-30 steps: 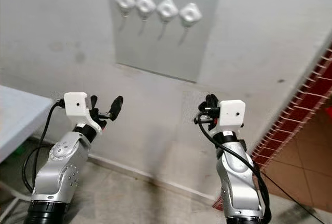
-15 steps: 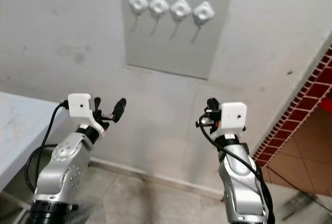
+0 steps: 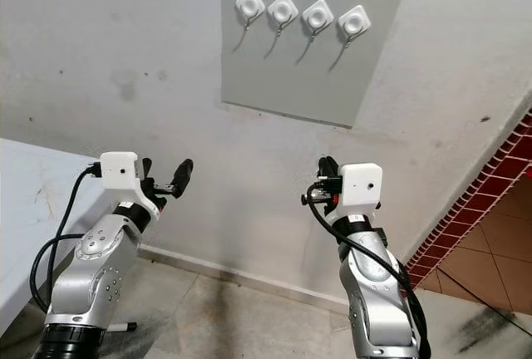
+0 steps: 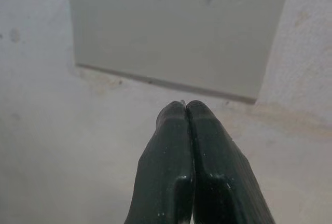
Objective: Hang keys on a hook
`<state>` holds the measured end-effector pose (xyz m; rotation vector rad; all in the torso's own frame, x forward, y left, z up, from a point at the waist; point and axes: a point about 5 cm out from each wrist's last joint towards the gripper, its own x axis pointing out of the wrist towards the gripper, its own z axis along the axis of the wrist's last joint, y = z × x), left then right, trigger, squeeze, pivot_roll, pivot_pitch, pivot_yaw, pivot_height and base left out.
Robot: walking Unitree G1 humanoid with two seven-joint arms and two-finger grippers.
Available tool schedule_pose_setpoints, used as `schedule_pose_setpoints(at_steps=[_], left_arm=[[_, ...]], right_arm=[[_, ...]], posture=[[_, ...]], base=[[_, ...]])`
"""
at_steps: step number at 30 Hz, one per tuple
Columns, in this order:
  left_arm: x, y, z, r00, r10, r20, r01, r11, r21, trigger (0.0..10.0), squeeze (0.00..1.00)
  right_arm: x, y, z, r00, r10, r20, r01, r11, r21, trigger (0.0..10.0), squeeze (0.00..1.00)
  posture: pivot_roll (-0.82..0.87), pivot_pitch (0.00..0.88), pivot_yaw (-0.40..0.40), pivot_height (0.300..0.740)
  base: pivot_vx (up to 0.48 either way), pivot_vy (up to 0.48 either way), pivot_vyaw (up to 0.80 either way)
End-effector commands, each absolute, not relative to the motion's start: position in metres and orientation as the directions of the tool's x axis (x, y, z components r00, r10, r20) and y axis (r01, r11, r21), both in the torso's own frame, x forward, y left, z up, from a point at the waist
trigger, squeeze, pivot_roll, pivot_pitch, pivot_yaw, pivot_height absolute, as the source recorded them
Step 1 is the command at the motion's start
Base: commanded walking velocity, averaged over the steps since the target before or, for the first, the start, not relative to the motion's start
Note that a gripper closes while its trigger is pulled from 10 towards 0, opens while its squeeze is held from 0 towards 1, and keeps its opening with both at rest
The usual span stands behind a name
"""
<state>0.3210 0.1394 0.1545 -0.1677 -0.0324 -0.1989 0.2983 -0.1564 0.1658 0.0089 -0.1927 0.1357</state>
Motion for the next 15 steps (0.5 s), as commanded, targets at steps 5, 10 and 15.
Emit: schedule_pose_setpoints(at_steps=[5,10,15], left_arm=[[0.3209,0.1383,0.1562,0.979,-0.196,0.053,0.202,0.966,-0.159,10.0,0.0],[0.3205,0.1385,0.1559,0.979,-0.197,0.05,0.203,0.967,-0.155,10.0,0.0],[0.3204,0.1371,0.1538,0.981,-0.19,0.031,0.192,0.972,-0.139,10.0,0.0]], right_arm=[[0.2963,-0.1583,0.1717,0.97,0.122,0.209,-0.125,0.992,0.001,10.0,0.0],[0.2955,-0.1585,0.1713,0.971,0.124,0.206,-0.127,0.992,0.003,10.0,0.0],[0.2951,-0.159,0.1705,0.971,0.124,0.202,-0.127,0.992,0.001,10.0,0.0]], posture=[[0.01,0.056,-0.038,0.74],[0.01,0.059,-0.037,0.74],[0.01,0.06,-0.037,0.74]], base=[[0.308,0.0,0.0],[0.308,0.0,0.0],[0.236,0.0,0.0]])
